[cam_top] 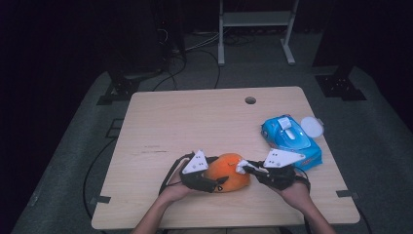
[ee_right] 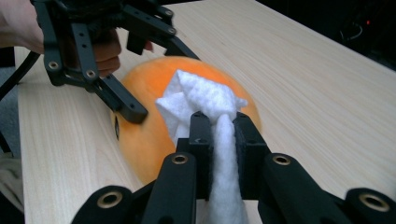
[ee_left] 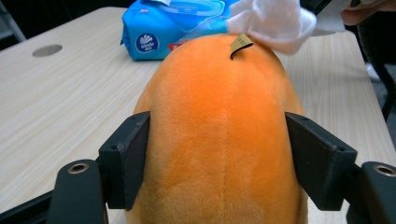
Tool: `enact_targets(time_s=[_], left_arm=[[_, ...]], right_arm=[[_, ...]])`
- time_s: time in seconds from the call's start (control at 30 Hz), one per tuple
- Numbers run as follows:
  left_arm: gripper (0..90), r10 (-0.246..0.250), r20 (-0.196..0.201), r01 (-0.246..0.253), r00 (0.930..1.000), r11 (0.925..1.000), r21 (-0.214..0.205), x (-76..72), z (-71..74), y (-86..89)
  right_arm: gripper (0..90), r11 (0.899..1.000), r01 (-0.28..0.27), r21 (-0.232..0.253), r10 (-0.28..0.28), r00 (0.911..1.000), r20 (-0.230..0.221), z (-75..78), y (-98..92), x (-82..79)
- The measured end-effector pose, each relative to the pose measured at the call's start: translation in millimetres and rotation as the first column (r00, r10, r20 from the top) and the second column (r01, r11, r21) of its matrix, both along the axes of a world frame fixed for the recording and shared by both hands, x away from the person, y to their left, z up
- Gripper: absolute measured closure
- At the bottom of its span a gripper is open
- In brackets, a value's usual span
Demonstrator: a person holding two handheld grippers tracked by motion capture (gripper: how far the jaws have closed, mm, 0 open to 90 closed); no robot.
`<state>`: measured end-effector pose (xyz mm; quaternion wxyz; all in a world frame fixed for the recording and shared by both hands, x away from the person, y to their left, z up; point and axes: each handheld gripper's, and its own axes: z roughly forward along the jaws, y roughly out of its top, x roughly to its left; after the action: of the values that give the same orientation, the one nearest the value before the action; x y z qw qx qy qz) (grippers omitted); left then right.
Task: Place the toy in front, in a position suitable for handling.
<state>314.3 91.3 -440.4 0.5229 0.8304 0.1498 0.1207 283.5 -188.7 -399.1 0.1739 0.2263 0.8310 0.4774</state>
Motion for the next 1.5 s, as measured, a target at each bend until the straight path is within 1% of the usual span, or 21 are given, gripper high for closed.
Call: enact_targets(time_s=[0.1,0.23,0.3,0.4,0.47,0.57,0.67,0.73,0.77,0.8,0.87,0.9,0.97,1.0,1.07,1.13,1.2,1.3,1.37,1.43,1.5], left_arm=[[27.1,0.017,-0.035,-0.018,0.9992,0.9997,-0.018,4.0,-1.6,1.3],[26.6,0.059,-0.088,-0.062,0.9944,0.9976,-0.030,9.4,-1.5,5.6],[26.8,0.054,-0.093,-0.057,0.9942,0.9978,-0.032,10.1,-2.5,8.2],[27.3,0.053,-0.063,-0.054,0.9966,0.9982,-0.027,7.0,-2.2,6.1],[27.9,0.032,-0.026,-0.033,0.9991,0.9994,-0.010,3.6,-1.6,2.9],[28.1,0.004,0.042,-0.005,0.9991,0.9995,0.032,-3.7,0.3,-4.3],[28.5,-0.060,0.107,0.054,0.9925,0.9967,0.060,-12.1,1.0,-10.5],[27.8,-0.086,0.140,0.075,0.9864,0.9938,0.083,-16.6,2.1,-13.9],[26.6,-0.092,0.139,0.081,0.9860,0.9932,0.084,-17.1,2.7,-14.7],[24.1,-0.095,0.129,0.084,0.9871,0.9928,0.085,-16.3,3.3,-15.0],[16.6,-0.076,0.078,0.072,0.9940,0.9954,0.064,-12.2,5.4,-13.5],[14.2,-0.052,0.039,0.050,0.9979,0.9978,0.043,-9.0,6.5,-11.6],[9.9,-0.036,-0.024,0.037,0.9991,0.9984,0.042,-5.0,6.1,-11.2],[10.6,-0.039,-0.035,0.040,0.9986,0.9985,0.036,-4.4,4.8,-11.2],[18.7,-0.030,-0.026,0.031,0.9992,0.9983,0.050,-4.0,3.5,-11.4],[22.9,-0.013,-0.037,0.015,0.9992,0.9983,0.056,-2.1,5.5,-11.3],[25.1,-0.015,-0.013,0.016,0.9998,0.9976,0.067,-3.7,7.1,-12.6],[30.2,-0.046,0.076,0.039,0.9960,0.9959,0.082,-10.5,8.8,-13.4],[31.0,-0.068,0.110,0.058,0.9916,0.9947,0.085,-12.1,10.7,-11.7],[30.9,-0.105,0.146,0.089,0.9838,0.9899,0.110,-13.9,11.2,-12.4],[30.4,-0.111,0.152,0.095,0.9822,0.9894,0.110,-15.0,10.4,-13.4]], right_arm=[[79.3,1.000,0.015,0.004,-0.015,0.9995,-0.029,-5.6,-6.9,2.3],[79.3,0.999,0.002,-0.048,-0.005,0.9981,-0.062,-17.6,-3.5,4.3],[79.3,0.998,-0.008,-0.068,0.001,0.9951,-0.098,-26.8,-1.3,6.3],[79.3,0.998,-0.011,-0.066,0.004,0.9947,-0.102,-24.2,-1.0,6.0],[79.3,1.000,-0.004,-0.031,0.002,0.9970,-0.077,-14.8,-2.3,4.2],[79.3,1.000,0.007,0.013,-0.007,0.9990,-0.044,-1.3,-4.9,4.0],[79.3,0.998,0.031,0.055,-0.030,0.9994,-0.015,6.1,-10.0,4.0],[79.3,0.998,0.032,0.058,-0.030,0.9990,-0.033,6.1,-12.8,5.3],[79.2,0.999,0.021,0.046,-0.018,0.9984,-0.053,3.1,-12.7,6.7],[79.2,0.999,0.009,0.035,-0.007,0.9972,-0.074,-1.3,-11.8,7.0],[79.0,0.999,-0.012,0.042,0.017,0.9943,-0.105,-8.2,-12.0,8.2],[79.1,0.999,-0.014,0.043,0.019,0.9941,-0.107,-8.8,-13.3,8.7],[79.1,0.999,-0.012,0.033,0.015,0.9944,-0.104,-7.6,-15.1,7.8],[79.0,0.999,-0.012,0.034,0.015,0.9944,-0.105,-7.5,-15.2,7.4],[79.1,0.999,-0.009,0.041,0.013,0.9945,-0.104,-6.6,-13.9,6.6],[79.0,0.999,-0.011,0.050,0.016,0.9947,-0.101,-3.8,-11.5,6.0],[79.0,0.998,-0.033,0.060,0.039,0.9937,-0.105,-0.7,-7.0,6.1],[79.0,0.999,-0.034,0.005,0.034,0.9979,-0.054,1.2,2.0,2.1],[79.0,1.000,-0.030,0.008,0.031,0.9985,-0.046,2.9,-1.2,1.9],[79.0,1.000,-0.010,0.014,0.010,0.9989,-0.045,3.3,-7.5,3.2],[79.0,1.000,0.013,0.015,-0.012,0.9986,-0.052,1.5,-13.7,5.5]])
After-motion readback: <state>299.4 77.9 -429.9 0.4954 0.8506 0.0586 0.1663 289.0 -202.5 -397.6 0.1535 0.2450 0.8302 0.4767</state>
